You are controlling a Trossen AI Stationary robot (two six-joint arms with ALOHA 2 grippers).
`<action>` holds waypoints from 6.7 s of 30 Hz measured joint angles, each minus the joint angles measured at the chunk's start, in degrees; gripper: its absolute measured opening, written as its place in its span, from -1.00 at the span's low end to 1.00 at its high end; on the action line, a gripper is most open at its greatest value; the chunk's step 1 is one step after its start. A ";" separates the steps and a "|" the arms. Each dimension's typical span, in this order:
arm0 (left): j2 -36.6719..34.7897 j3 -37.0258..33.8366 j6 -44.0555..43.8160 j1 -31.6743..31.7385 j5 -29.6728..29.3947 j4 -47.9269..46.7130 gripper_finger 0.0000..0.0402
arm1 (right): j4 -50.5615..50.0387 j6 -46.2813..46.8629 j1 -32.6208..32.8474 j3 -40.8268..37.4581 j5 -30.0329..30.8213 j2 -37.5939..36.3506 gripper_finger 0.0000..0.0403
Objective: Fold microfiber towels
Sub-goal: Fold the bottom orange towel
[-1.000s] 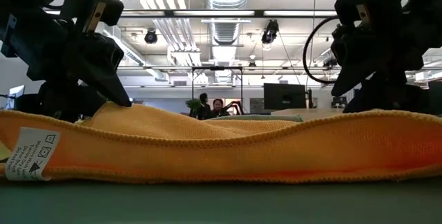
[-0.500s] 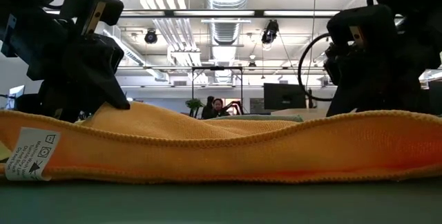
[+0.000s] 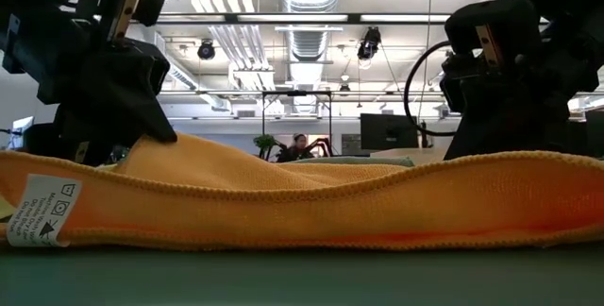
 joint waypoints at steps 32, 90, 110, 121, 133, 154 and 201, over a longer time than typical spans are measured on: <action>-4.38 0.02 3.94 1.98 2.81 -4.44 -0.77 | -8.76 -9.56 0.00 0.00 1.62 -10.80 -0.96; -20.33 3.25 20.72 4.98 4.82 -15.79 -1.00 | -16.88 -29.37 0.32 0.00 7.47 -30.29 -0.96; -14.64 3.23 21.99 7.19 -2.21 -17.92 -1.00 | -18.35 -31.47 -2.16 0.00 17.00 -23.48 -0.96; -11.31 3.23 22.02 8.99 -7.79 -18.23 -1.00 | -17.75 -28.17 -3.87 0.00 18.68 -18.27 -0.96; -11.31 3.23 25.19 10.93 -8.08 -18.24 -0.76 | -17.51 -28.39 -6.43 0.00 19.27 -18.63 -0.65; -27.85 3.21 32.59 13.75 -6.33 -26.74 -0.37 | -17.66 -40.83 -9.11 0.33 15.10 -35.36 -0.27; -25.61 7.30 62.43 20.95 6.03 -32.55 -0.23 | -53.07 -29.72 -26.89 16.87 -3.49 -20.13 -0.15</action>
